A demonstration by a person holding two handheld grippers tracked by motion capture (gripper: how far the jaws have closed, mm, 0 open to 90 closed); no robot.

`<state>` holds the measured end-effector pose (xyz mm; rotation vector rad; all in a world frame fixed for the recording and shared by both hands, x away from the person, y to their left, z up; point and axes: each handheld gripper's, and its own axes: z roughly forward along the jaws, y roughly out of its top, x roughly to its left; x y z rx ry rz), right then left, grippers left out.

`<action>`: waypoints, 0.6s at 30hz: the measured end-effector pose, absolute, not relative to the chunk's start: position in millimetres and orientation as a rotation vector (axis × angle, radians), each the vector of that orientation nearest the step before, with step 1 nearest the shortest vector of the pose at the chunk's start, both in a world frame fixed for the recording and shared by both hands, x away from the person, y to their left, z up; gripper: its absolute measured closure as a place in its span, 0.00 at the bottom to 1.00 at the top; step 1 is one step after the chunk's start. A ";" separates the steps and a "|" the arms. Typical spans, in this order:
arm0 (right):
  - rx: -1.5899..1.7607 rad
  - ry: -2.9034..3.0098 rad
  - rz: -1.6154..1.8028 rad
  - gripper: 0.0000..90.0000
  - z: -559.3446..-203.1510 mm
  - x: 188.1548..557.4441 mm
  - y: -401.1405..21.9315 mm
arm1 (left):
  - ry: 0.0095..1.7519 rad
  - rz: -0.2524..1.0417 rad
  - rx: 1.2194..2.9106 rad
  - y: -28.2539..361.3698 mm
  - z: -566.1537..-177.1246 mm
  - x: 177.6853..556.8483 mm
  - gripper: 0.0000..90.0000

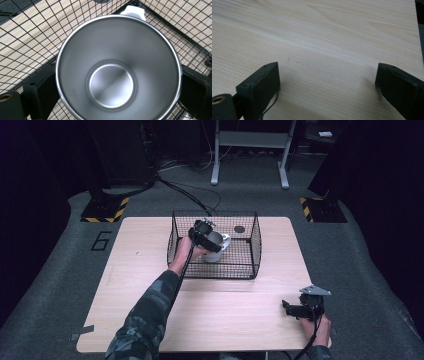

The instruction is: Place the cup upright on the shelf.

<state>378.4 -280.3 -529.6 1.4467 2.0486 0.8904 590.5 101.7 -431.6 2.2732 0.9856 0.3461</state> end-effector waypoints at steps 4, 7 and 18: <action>1.447 2.049 0.889 0.06 -529.6 378.3 -280.3 | 0.988 0.333 2.249 104.8 -430.0 589.4 0.03; 1.447 2.049 0.889 0.06 -529.5 378.3 -280.3 | 0.985 0.336 2.239 106.4 -426.5 587.7 0.03; 1.445 2.050 0.889 0.06 -529.5 378.4 -280.4 | 0.964 0.340 2.201 115.5 -409.0 579.4 0.01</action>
